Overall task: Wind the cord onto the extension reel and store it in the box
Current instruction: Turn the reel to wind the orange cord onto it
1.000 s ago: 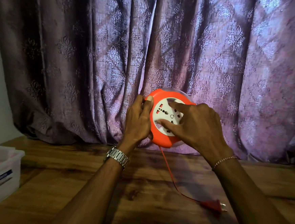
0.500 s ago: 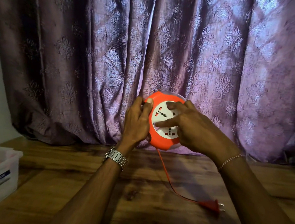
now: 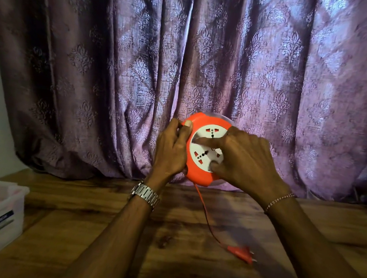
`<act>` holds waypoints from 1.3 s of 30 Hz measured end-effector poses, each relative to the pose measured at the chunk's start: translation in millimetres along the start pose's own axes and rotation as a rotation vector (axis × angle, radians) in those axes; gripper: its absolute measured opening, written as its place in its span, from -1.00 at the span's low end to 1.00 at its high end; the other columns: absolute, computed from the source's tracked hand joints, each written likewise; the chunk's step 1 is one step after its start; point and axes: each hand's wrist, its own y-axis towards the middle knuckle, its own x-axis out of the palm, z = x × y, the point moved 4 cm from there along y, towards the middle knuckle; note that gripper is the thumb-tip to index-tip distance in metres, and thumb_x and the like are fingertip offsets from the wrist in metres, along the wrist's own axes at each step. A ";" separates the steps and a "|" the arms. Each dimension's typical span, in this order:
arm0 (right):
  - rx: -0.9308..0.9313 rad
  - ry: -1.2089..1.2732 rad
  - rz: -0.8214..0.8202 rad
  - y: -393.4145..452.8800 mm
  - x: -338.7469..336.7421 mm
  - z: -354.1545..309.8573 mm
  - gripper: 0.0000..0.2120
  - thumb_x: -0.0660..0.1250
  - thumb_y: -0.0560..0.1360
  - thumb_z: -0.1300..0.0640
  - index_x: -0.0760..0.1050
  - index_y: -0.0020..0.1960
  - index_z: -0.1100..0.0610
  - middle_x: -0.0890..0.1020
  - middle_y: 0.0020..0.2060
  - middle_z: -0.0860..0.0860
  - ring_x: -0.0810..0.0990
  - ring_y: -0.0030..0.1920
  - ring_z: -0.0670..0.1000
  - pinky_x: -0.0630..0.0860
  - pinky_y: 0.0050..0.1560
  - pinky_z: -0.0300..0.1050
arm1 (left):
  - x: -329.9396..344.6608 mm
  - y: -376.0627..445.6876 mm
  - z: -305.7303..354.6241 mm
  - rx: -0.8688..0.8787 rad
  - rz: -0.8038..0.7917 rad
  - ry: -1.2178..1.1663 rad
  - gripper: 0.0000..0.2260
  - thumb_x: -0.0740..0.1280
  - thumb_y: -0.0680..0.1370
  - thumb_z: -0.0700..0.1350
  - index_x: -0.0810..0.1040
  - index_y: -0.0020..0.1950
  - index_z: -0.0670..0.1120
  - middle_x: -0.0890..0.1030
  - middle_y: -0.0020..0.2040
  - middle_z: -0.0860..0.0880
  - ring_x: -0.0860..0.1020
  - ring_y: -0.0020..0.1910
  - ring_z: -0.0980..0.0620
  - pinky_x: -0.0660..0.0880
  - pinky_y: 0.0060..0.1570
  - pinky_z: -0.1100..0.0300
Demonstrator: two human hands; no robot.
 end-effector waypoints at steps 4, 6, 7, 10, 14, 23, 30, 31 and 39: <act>0.157 0.076 0.135 3.8 -1.8 7.7 -0.33 0.17 0.23 -0.51 0.51 0.23 -0.21 0.70 -0.21 0.04 0.63 -0.19 0.20 0.48 -0.27 -0.06 | 1.1 -0.5 0.0 -0.022 -0.002 -0.023 -0.69 0.20 0.59 0.29 0.40 -0.23 0.13 0.49 -0.36 0.07 0.44 -0.29 -0.04 0.50 -0.13 -0.34; 0.158 0.063 0.155 3.7 -2.3 7.8 -0.33 0.18 0.25 -0.51 0.56 0.18 -0.14 0.69 -0.24 0.09 0.63 -0.23 0.22 0.50 -0.29 -0.05 | 1.5 -1.0 2.3 -0.006 -0.005 0.004 -0.69 0.20 0.59 0.30 0.41 -0.21 0.13 0.53 -0.36 0.06 0.46 -0.32 -0.02 0.51 -0.16 -0.30; 0.155 0.059 0.153 3.4 -3.9 7.3 -0.34 0.20 0.26 -0.51 0.57 0.17 -0.13 0.69 -0.25 0.11 0.63 -0.24 0.22 0.49 -0.30 -0.06 | 1.5 -1.4 3.0 -0.002 -0.005 0.008 -0.69 0.19 0.59 0.29 0.41 -0.21 0.12 0.54 -0.35 0.05 0.48 -0.31 -0.04 0.51 -0.16 -0.30; 0.120 0.071 0.143 2.9 -8.7 8.9 -0.40 0.25 0.31 -0.46 0.58 0.17 -0.10 0.69 -0.25 0.05 0.63 -0.19 0.17 0.46 -0.30 -0.08 | 1.0 -2.3 2.9 -0.006 -0.005 -0.020 -0.65 0.19 0.58 0.29 0.38 -0.21 0.04 0.53 -0.30 -0.01 0.48 -0.27 -0.10 0.51 -0.13 -0.32; -0.048 0.212 0.071 8.1 -14.4 10.5 -0.73 0.43 0.39 -0.05 0.62 0.06 0.01 0.67 -0.05 0.00 0.52 -0.03 0.11 0.48 -0.12 -0.02 | -1.1 -2.4 3.2 -0.008 -0.015 -0.030 -0.62 0.19 0.59 0.28 0.36 -0.20 -0.01 0.51 -0.31 -0.02 0.45 -0.27 -0.03 0.49 -0.15 -0.34; -0.179 0.100 -0.218 3.4 -0.6 -2.5 -0.44 0.46 0.35 0.08 0.45 0.24 -0.38 0.39 0.37 0.05 0.33 0.24 0.13 0.42 0.07 0.00 | 0.3 -3.6 4.3 -0.017 -0.014 -0.001 -0.67 0.19 0.59 0.26 0.35 -0.24 0.08 0.49 -0.33 0.04 0.45 -0.28 -0.03 0.50 -0.14 -0.31; -0.055 0.058 -0.069 0.6 -1.9 -2.5 -0.45 0.35 0.28 -0.04 0.45 0.23 -0.39 0.55 0.00 0.05 0.56 -0.03 0.14 0.45 -0.25 -0.06 | 0.2 -2.5 2.1 -0.015 -0.002 -0.008 -0.67 0.19 0.61 0.25 0.35 -0.24 0.08 0.47 -0.33 0.06 0.42 -0.29 -0.02 0.51 -0.12 -0.29; -0.024 0.063 -0.044 0.5 -2.1 -1.9 -0.44 0.33 0.26 -0.06 0.43 0.24 -0.39 0.56 -0.05 0.04 0.58 -0.09 0.14 0.42 -0.29 -0.08 | 0.0 -2.1 1.9 -0.017 0.001 -0.012 -0.67 0.19 0.61 0.25 0.35 -0.24 0.08 0.46 -0.33 0.06 0.41 -0.29 -0.01 0.50 -0.13 -0.28; 0.263 0.156 0.180 0.2 0.8 6.9 -0.32 0.28 0.10 -0.48 0.53 0.18 -0.30 0.70 -0.20 0.06 0.64 -0.19 0.20 0.53 -0.21 -0.03 | 1.6 -3.1 4.4 -0.009 0.006 0.012 -0.66 0.18 0.59 0.26 0.35 -0.24 0.05 0.46 -0.35 0.06 0.39 -0.32 0.06 0.48 -0.14 -0.22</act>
